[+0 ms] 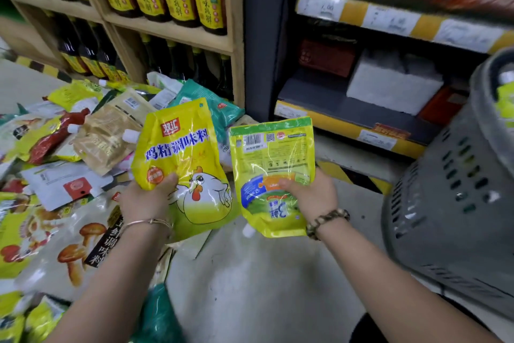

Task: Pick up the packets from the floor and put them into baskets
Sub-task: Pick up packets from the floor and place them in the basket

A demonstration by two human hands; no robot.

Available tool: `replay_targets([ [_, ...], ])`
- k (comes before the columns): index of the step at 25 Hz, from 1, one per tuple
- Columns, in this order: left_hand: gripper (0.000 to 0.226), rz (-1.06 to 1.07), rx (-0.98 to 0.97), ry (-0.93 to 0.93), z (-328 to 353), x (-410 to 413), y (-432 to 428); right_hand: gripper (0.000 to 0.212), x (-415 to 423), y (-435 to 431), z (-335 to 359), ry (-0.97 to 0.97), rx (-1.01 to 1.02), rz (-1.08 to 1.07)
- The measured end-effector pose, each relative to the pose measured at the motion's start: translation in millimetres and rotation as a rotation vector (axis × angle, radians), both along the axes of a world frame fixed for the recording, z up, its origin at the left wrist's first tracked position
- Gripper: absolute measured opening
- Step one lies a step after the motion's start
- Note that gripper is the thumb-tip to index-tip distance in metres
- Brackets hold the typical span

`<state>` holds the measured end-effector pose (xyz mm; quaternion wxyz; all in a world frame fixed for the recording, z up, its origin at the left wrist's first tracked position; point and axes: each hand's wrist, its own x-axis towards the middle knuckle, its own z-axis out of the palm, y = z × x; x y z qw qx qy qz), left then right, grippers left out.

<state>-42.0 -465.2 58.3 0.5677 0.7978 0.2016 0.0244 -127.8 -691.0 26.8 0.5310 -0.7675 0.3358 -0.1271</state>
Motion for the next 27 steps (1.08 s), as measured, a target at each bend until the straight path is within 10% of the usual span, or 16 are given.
replay_targets([
  [13,0.011,-0.353,-0.169,-0.171,187.9,-17.6,-58.7,0.026,-64.5,-56.4,180.5,-0.373,-0.114,-0.195],
  [27,0.008,-0.617,-0.404,-0.086,219.2,-128.3,-202.7,0.022,-228.1,-183.6,242.5,-0.365,-0.211,-0.600],
])
